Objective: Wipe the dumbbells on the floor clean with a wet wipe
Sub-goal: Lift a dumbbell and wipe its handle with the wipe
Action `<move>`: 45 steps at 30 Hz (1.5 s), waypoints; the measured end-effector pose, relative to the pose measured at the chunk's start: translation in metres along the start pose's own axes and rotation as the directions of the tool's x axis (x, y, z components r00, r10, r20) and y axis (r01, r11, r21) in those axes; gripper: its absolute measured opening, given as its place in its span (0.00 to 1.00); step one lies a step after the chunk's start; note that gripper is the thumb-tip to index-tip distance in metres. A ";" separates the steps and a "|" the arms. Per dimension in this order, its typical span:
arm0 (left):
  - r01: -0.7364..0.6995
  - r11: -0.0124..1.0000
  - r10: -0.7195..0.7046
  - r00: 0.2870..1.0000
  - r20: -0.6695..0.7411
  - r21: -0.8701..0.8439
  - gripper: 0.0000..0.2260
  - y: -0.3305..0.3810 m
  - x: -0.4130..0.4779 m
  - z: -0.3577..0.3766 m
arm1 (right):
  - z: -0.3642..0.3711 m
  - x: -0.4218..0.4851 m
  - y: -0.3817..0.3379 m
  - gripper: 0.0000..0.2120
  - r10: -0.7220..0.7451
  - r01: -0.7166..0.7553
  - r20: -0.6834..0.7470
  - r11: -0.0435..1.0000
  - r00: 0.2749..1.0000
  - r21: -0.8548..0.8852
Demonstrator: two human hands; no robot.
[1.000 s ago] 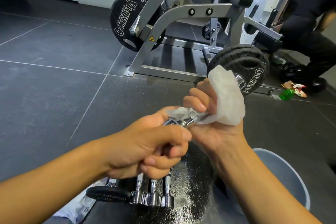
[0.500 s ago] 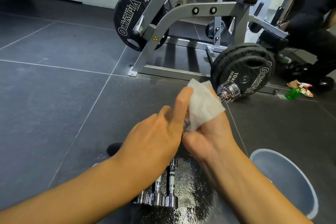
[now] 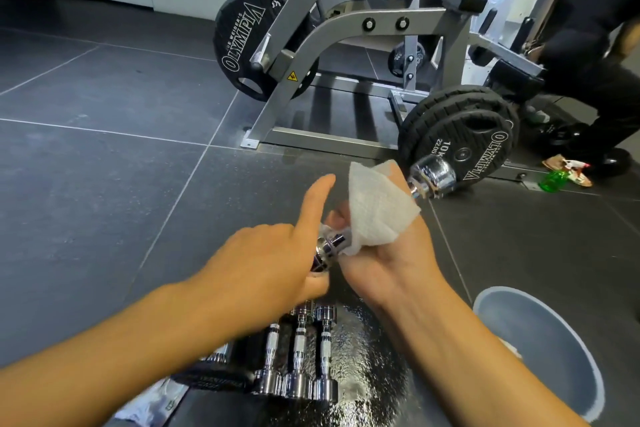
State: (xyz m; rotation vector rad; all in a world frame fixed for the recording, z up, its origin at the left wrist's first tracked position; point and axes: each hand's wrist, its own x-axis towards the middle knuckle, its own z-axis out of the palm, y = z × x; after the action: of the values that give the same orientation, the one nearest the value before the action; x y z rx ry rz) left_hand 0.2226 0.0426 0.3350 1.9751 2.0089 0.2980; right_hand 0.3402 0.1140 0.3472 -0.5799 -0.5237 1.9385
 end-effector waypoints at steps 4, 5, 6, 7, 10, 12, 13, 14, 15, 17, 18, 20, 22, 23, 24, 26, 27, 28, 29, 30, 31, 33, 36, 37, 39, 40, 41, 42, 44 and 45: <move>0.128 0.941 -0.124 0.992 0.032 -0.314 0.39 0.008 -0.001 0.010 | -0.005 0.002 0.001 0.18 0.077 -0.077 0.000 0.997 0.997 -0.005; 0.191 0.731 -0.085 0.978 0.190 -0.655 0.30 0.006 -0.002 0.007 | -0.008 0.001 0.000 0.20 0.139 -0.141 0.056 0.990 0.989 0.032; 0.268 0.463 0.045 0.945 0.324 -0.845 0.18 0.005 -0.002 0.003 | -0.010 0.001 -0.002 0.22 0.200 -0.211 0.132 0.975 0.971 0.073; 0.332 0.278 0.192 0.900 0.391 -0.901 0.09 0.002 -0.003 0.002 | -0.013 0.001 -0.003 0.23 0.249 -0.274 0.199 0.956 0.948 0.105; 0.330 0.205 0.331 0.862 0.383 -0.921 0.09 0.000 -0.006 0.001 | -0.015 0.004 -0.004 0.22 0.292 -0.335 0.285 0.935 0.913 0.115; 0.172 0.474 0.178 0.942 0.286 -0.864 0.08 0.002 -0.003 0.005 | -0.011 0.006 -0.002 0.24 0.216 -0.229 0.190 0.972 0.958 0.049; 0.117 0.688 0.069 0.972 0.225 -0.716 0.21 0.002 -0.003 0.010 | -0.010 0.007 0.000 0.23 0.150 -0.151 0.104 0.989 0.983 0.004; 0.080 0.899 -0.025 0.991 0.132 -0.432 0.35 0.004 -0.004 0.014 | -0.010 0.008 0.001 0.20 0.071 -0.070 0.031 0.997 0.997 -0.039; 0.035 0.997 -0.036 0.999 -0.021 -0.065 0.45 0.003 -0.005 0.021 | -0.008 0.009 0.000 0.16 0.010 -0.010 -0.011 0.998 1.000 -0.069; -0.043 0.930 0.115 0.978 -0.177 0.365 0.51 0.008 -0.004 0.027 | -0.005 0.011 -0.005 0.12 -0.028 0.024 -0.060 0.997 0.998 -0.071; -0.043 0.921 0.106 0.984 -0.144 0.388 0.47 0.012 -0.004 0.025 | -0.005 0.011 -0.009 0.12 -0.020 0.015 -0.087 0.998 0.996 -0.059; -0.047 0.992 0.056 0.996 -0.076 0.115 0.28 0.013 -0.002 0.017 | -0.005 0.010 -0.019 0.15 0.023 -0.029 -0.115 0.998 0.993 -0.054; 0.034 0.893 0.023 0.992 0.121 -0.449 0.16 0.007 0.003 0.006 | -0.004 0.006 -0.024 0.19 0.075 -0.076 -0.069 0.997 0.995 -0.022; 0.137 0.734 0.048 0.966 0.252 -0.666 0.14 0.002 0.005 0.004 | -0.005 0.007 -0.025 0.19 0.073 -0.073 -0.017 0.997 0.997 -0.013; 0.240 0.538 0.116 0.929 0.352 -0.808 0.12 -0.003 0.006 0.004 | -0.006 0.008 -0.025 0.18 0.071 -0.071 0.034 0.997 0.997 -0.008; 0.369 0.228 0.325 0.843 0.427 -0.901 0.09 -0.004 0.003 0.006 | -0.007 0.009 -0.027 0.19 0.081 -0.085 0.138 0.996 0.987 0.022; 0.400 0.110 0.416 0.813 0.408 -0.910 0.08 -0.002 0.001 0.007 | -0.008 0.010 -0.029 0.21 0.084 -0.097 0.180 0.993 0.980 0.062; 0.428 0.022 0.476 0.790 0.386 -0.904 0.07 0.001 -0.001 0.008 | -0.008 0.010 -0.030 0.21 0.088 -0.112 0.220 0.989 0.972 0.100; 0.437 -0.004 0.492 0.784 0.379 -0.899 0.06 0.004 -0.002 0.009 | -0.006 0.009 -0.030 0.20 0.096 -0.134 0.252 0.981 0.963 0.138; 0.415 0.044 0.467 0.796 0.386 -0.909 0.05 0.006 -0.001 0.011 | -0.003 0.009 -0.031 0.19 0.109 -0.150 0.254 0.977 0.961 0.149; 0.338 0.180 0.397 0.834 0.383 -0.924 0.04 0.008 0.000 0.012 | -0.001 0.008 -0.031 0.19 0.118 -0.143 0.211 0.984 0.970 0.110; 0.117 0.576 0.185 0.945 0.269 -0.809 0.04 0.011 0.001 0.013 | 0.002 0.008 -0.031 0.19 0.090 -0.085 0.051 0.992 0.995 -0.091; 0.033 0.963 -0.034 0.999 0.000 -0.266 0.13 0.012 -0.002 0.016 | -0.001 0.012 -0.028 0.21 0.019 -0.038 -0.121 0.986 0.993 -0.159; 0.013 0.999 -0.017 0.997 -0.072 -0.051 0.13 0.013 -0.002 0.018 | -0.003 0.014 -0.027 0.21 0.003 -0.031 -0.167 0.986 0.986 -0.163; -0.033 0.995 0.047 0.989 -0.143 0.096 0.13 0.014 -0.002 0.022 | -0.005 0.018 -0.026 0.22 -0.010 -0.028 -0.233 0.987 0.972 -0.160; -0.040 0.999 0.038 0.991 -0.128 -0.013 0.12 0.013 -0.002 0.020 | -0.005 0.019 -0.026 0.21 -0.015 -0.025 -0.245 0.987 0.969 -0.160; -0.042 0.972 0.025 0.997 -0.076 -0.230 0.11 0.011 -0.001 0.018 | -0.005 0.019 -0.026 0.19 -0.009 -0.028 -0.229 0.987 0.973 -0.156; -0.023 0.876 0.029 1.000 0.006 -0.481 0.09 0.008 0.001 0.014 | -0.005 0.019 -0.026 0.16 0.007 -0.036 -0.184 0.987 0.983 -0.156; 0.089 0.614 0.121 0.971 0.204 -0.785 0.06 0.003 0.005 0.010 | -0.004 0.017 -0.025 0.12 0.043 -0.050 -0.049 0.990 0.998 -0.135; 0.153 0.479 0.180 0.947 0.267 -0.865 0.05 0.000 0.006 0.009 | -0.005 0.016 -0.025 0.10 0.063 -0.060 0.022 0.991 0.998 -0.119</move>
State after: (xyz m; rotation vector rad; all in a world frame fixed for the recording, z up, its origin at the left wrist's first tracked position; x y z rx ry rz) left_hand 0.2259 0.0477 0.3260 1.2216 1.1804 0.7773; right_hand 0.3545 0.1392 0.3553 -0.6539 -0.6470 1.9854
